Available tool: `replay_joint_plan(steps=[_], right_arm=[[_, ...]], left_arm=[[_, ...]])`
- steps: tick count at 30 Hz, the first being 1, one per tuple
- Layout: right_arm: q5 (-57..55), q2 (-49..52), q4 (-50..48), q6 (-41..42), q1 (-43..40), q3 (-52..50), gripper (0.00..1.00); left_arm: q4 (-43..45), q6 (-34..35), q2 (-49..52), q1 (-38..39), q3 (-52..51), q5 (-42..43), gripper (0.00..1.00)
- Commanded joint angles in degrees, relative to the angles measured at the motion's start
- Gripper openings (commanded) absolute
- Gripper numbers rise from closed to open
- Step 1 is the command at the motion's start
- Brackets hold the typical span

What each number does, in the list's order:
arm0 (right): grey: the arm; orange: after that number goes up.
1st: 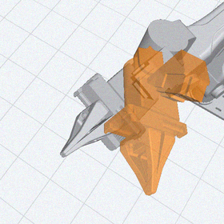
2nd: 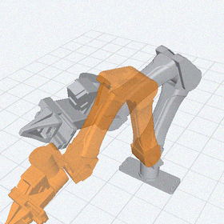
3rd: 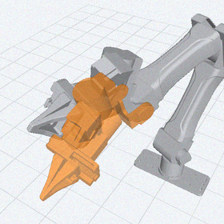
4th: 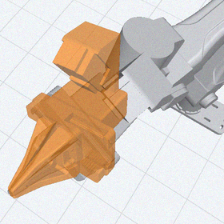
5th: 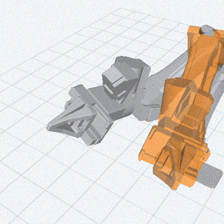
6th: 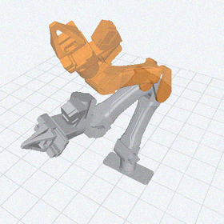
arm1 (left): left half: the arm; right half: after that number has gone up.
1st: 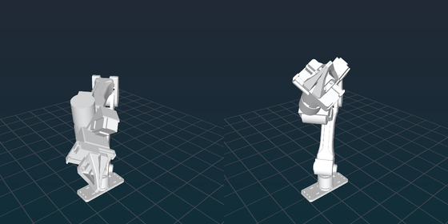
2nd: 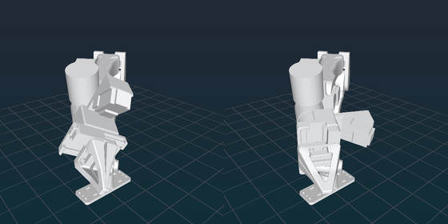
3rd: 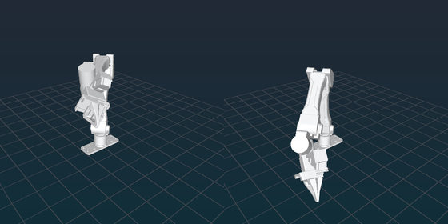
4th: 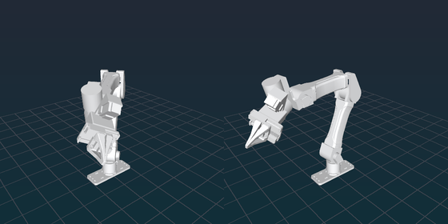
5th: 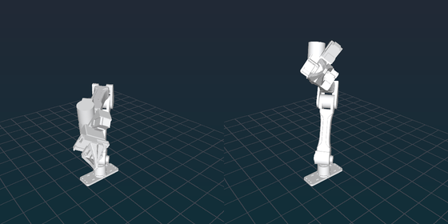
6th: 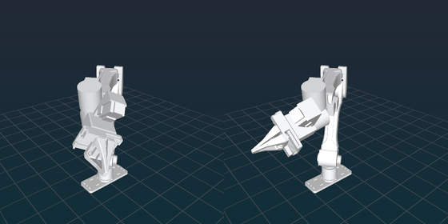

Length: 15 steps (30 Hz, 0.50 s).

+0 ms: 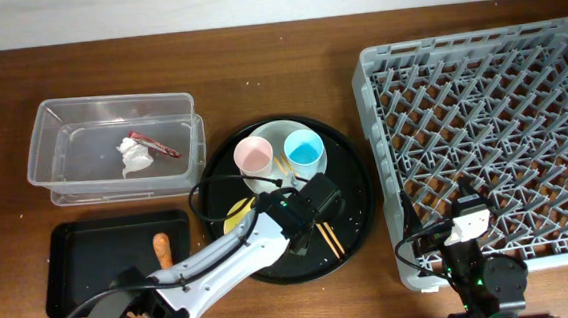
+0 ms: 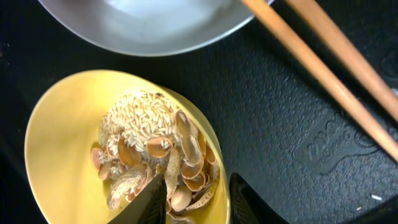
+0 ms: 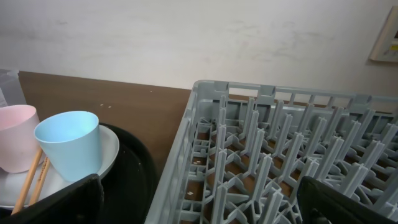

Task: Sort waste into correct bins and load items into the dishwasher rack
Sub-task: 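Grasp the rim of the yellow bowl with the left gripper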

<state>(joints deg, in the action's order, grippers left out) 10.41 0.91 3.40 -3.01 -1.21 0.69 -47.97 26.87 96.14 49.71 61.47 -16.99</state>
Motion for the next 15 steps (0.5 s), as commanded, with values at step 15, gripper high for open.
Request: replay_joint_plan(steps=[15], right_arm=[[-0.15, -0.44, 0.24, 0.5, -0.31, -0.37, 0.98]], left_arm=[[4.68, 0.96, 1.97, 0.02, 0.26, 2.69, 0.32]])
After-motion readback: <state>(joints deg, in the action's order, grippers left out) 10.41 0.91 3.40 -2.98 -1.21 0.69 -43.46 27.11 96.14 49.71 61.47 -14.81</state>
